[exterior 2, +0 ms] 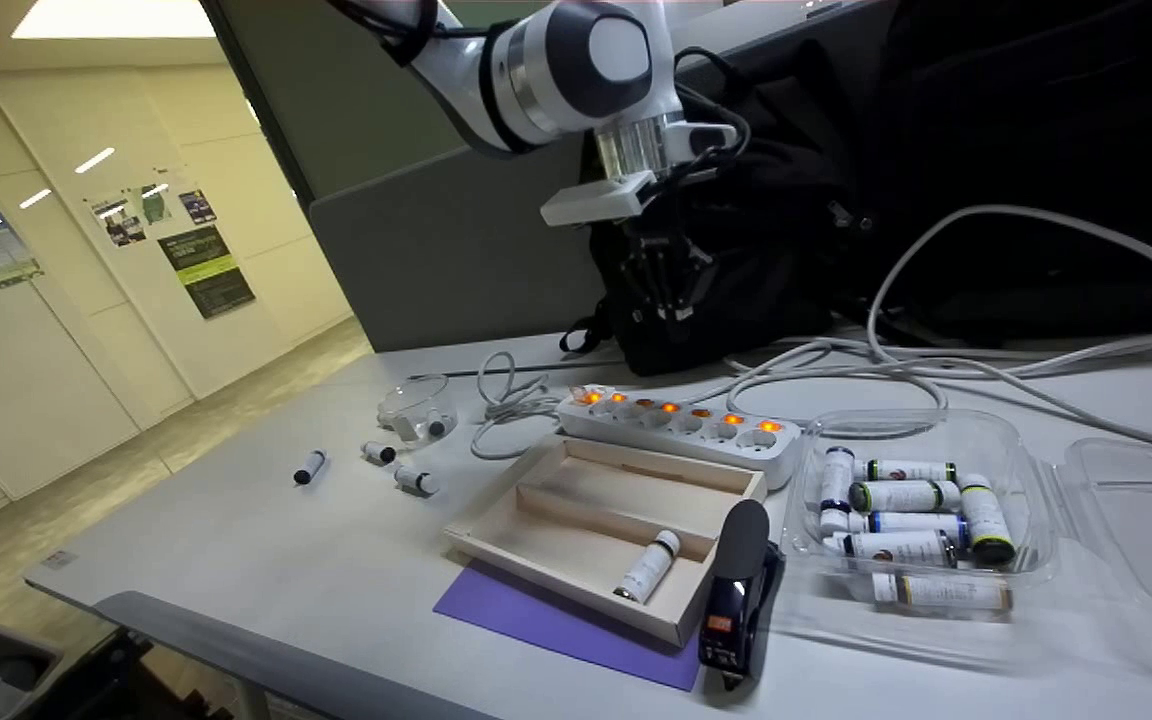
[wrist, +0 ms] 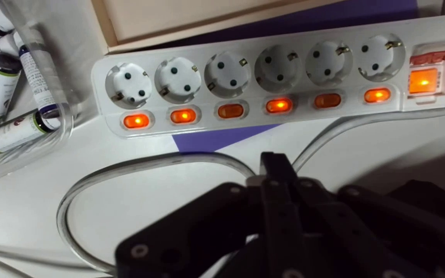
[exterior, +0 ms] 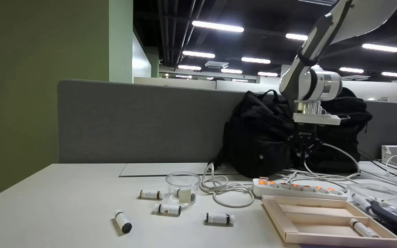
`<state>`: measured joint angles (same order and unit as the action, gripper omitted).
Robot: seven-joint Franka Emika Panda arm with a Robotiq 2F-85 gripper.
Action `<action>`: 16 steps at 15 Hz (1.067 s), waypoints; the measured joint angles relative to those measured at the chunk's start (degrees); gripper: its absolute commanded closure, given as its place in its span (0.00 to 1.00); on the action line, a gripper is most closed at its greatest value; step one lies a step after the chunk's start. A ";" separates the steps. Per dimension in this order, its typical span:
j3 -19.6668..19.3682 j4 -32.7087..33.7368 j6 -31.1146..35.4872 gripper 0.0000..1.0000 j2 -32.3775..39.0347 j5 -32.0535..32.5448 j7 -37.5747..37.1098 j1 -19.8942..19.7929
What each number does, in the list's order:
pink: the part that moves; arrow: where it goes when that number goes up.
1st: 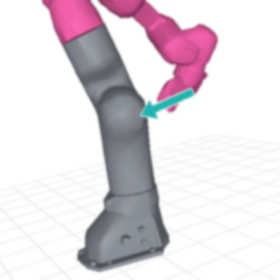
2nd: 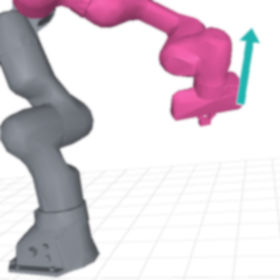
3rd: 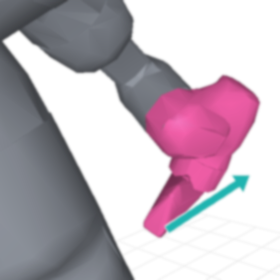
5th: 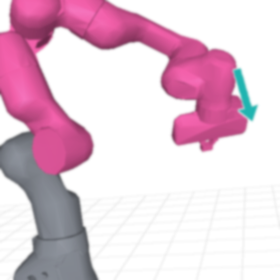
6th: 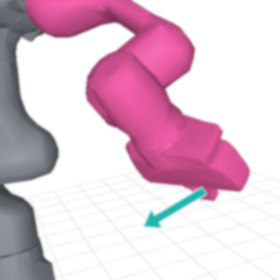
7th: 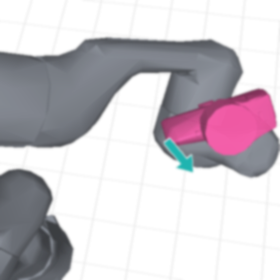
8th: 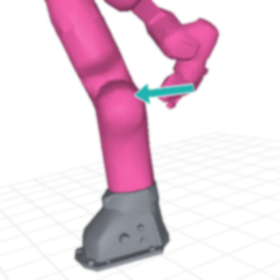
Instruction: Turn on the third switch from the left
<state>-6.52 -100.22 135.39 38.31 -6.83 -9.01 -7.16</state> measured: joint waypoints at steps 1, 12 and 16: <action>0.06 0.74 0.11 1.00 1.07 0.00 0.04 0.00; 2.37 7.96 -6.05 1.00 9.47 -1.24 0.08 0.03; 2.83 9.97 -7.67 1.00 10.67 -1.24 0.10 0.41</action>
<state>-3.69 -90.25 127.73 48.98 -8.07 -8.91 -6.76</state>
